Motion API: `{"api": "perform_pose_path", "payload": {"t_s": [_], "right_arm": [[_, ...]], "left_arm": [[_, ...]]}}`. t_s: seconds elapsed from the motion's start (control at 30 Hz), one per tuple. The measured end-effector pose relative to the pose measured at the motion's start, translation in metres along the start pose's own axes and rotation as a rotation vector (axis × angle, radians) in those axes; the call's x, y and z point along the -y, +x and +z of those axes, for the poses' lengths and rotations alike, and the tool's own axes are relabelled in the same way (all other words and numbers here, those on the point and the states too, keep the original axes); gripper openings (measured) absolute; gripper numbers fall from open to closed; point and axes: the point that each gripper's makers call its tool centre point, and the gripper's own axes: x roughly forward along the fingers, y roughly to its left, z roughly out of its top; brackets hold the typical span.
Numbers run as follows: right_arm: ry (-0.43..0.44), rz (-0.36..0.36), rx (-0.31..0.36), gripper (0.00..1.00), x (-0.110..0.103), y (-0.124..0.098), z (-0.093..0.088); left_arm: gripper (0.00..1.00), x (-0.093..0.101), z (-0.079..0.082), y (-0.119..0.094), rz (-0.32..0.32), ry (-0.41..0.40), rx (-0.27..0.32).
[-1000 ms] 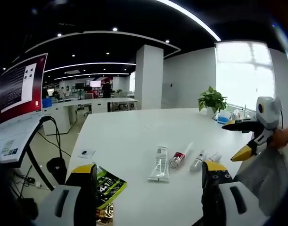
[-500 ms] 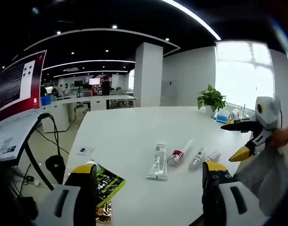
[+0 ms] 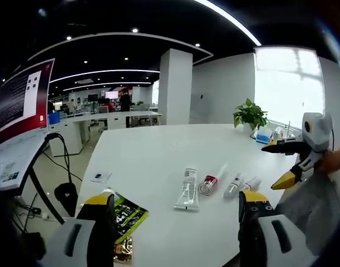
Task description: Arrange the skincare products in the storage area until every visible bottle or jar stands upright without overlapping.
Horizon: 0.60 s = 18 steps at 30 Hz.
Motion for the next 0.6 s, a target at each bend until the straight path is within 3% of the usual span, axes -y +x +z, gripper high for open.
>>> {"api": "perform_pose_path", "payload": {"t_s": [0.6], "right_arm": [[-0.015, 0.003, -0.005, 0.79, -0.0013, 0.0001, -0.0006]], "left_arm": [[0.94, -0.0031, -0.0022, 0.0004, 0.016, 0.012, -0.01]]}}
